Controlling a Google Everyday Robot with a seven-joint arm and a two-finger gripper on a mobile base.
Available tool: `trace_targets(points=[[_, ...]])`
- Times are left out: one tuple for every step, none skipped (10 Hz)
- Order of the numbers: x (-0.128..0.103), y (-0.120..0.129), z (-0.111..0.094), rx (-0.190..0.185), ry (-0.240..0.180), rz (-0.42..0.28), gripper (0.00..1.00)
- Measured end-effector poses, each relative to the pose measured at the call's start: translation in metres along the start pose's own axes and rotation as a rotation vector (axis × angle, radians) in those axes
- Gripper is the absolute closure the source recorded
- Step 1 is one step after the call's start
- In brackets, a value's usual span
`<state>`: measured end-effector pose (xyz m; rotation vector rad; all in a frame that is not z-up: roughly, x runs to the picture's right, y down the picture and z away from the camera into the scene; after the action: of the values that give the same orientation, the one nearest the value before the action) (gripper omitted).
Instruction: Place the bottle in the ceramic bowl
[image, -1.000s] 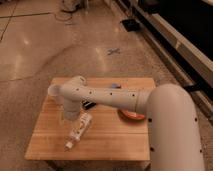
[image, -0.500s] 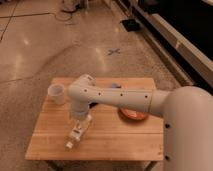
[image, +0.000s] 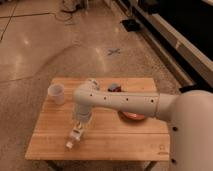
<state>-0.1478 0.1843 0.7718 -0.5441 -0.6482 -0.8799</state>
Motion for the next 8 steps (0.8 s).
trace_targets(points=[[0.007, 0.001, 0.005, 0.002, 0.013, -0.01, 0.35], [0.013, 0.003, 0.008, -0.004, 0.029, -0.023, 0.35], [0.018, 0.006, 0.011, -0.015, 0.043, -0.036, 0.35], [0.024, 0.012, 0.014, -0.04, 0.064, -0.057, 0.35], [0.027, 0.014, 0.016, -0.052, 0.074, -0.065, 0.35], [0.03, 0.018, 0.021, -0.069, 0.084, -0.076, 0.35], [0.029, 0.018, 0.026, -0.074, 0.083, -0.083, 0.35], [0.026, 0.015, 0.034, -0.072, 0.075, -0.085, 0.35]])
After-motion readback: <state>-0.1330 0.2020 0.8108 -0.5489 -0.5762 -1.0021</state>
